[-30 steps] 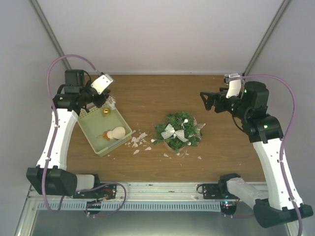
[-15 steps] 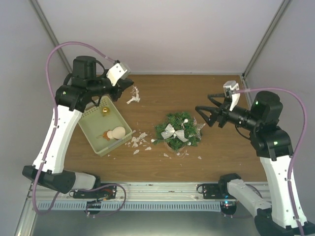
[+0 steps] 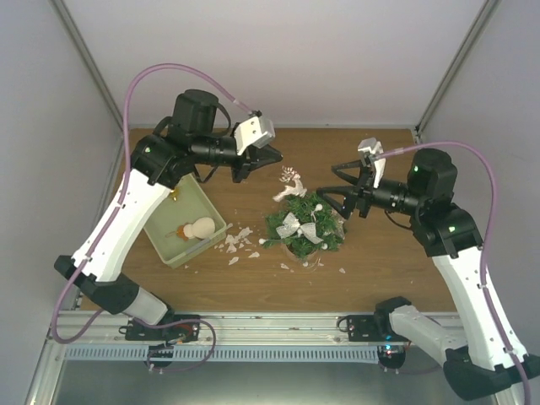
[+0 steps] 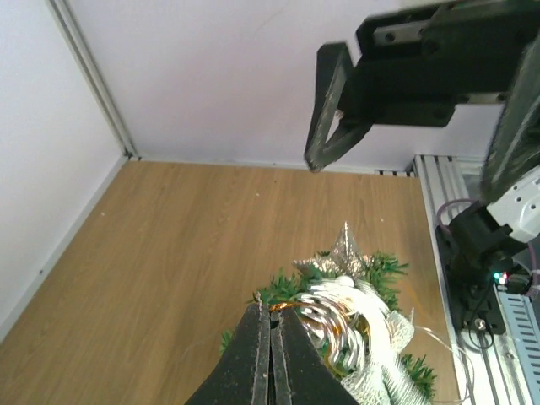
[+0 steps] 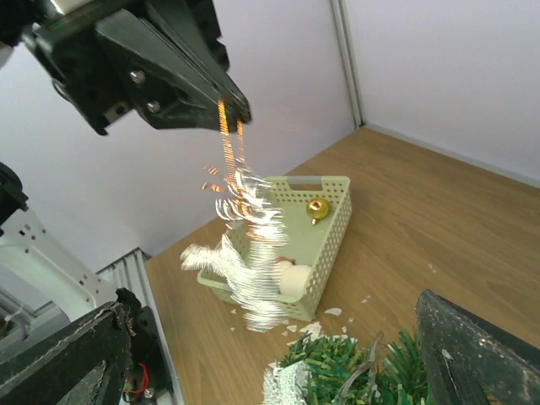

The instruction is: Decorate the small christmas tree

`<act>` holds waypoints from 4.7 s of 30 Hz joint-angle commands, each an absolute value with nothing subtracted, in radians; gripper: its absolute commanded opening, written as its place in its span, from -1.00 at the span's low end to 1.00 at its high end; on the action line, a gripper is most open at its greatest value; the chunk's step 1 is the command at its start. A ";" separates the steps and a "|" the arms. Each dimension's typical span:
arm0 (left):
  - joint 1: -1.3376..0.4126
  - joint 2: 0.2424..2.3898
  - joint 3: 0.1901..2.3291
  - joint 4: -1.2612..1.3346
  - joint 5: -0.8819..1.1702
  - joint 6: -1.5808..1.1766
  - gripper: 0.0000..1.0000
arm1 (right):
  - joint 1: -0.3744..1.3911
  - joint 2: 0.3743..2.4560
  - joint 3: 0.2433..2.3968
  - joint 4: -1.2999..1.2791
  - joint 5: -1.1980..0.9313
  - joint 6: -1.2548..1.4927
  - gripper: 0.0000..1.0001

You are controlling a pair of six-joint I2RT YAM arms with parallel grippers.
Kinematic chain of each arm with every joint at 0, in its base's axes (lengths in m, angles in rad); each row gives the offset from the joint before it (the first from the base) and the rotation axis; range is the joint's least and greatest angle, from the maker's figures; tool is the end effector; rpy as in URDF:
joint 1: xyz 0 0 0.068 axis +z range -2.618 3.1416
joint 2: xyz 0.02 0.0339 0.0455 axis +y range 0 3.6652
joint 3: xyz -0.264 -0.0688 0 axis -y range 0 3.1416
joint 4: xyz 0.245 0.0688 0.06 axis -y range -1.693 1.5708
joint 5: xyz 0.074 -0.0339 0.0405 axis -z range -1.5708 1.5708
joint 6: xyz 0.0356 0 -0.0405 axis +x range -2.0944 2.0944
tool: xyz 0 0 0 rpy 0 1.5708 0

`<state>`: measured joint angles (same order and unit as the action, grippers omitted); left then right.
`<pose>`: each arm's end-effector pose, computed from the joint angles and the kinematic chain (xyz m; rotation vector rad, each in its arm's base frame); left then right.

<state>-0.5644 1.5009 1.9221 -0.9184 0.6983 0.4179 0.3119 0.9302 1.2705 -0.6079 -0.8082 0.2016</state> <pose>0.2325 -0.1743 0.4835 1.3185 1.5512 -0.8091 0.1522 0.0761 0.4374 -0.6853 1.7645 1.0929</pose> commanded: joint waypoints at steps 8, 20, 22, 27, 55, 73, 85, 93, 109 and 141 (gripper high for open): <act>-0.626 1.484 2.017 -0.914 0.773 0.420 -1.00 | 0.368 0.974 1.256 -0.546 -0.793 0.170 0.82; -0.661 1.519 2.056 -0.916 0.812 0.418 -1.00 | 0.496 1.017 1.253 -0.505 -0.735 0.181 0.76; -0.664 1.522 2.058 -0.916 0.808 0.417 -1.00 | 0.504 1.016 1.248 -0.490 -0.733 0.189 0.72; -0.669 1.530 2.065 -0.914 0.837 0.419 -1.00 | 0.528 1.024 1.239 -0.459 -0.731 0.201 0.64; -0.692 1.566 2.086 -0.911 0.791 0.406 -1.00 | 0.556 1.009 1.218 -0.469 -0.719 0.194 -0.34; -0.723 1.530 1.952 -0.912 0.745 0.432 -1.00 | 0.555 0.937 1.261 -0.647 -0.743 0.188 -0.67; -0.745 1.497 1.774 -0.874 0.662 0.457 -1.00 | 0.555 0.894 1.286 -0.878 -0.719 0.225 -0.81; -0.752 1.525 1.906 -0.919 0.654 0.456 -1.00 | 0.556 0.868 1.281 -0.880 -0.649 0.229 -0.28; -0.773 1.539 1.966 -0.928 0.696 0.441 -1.00 | 0.556 0.866 1.233 -0.767 -0.626 0.217 0.02; -0.815 1.538 2.007 -0.944 0.714 0.447 -1.00 | 0.556 0.868 1.172 -0.696 -0.641 0.213 -0.71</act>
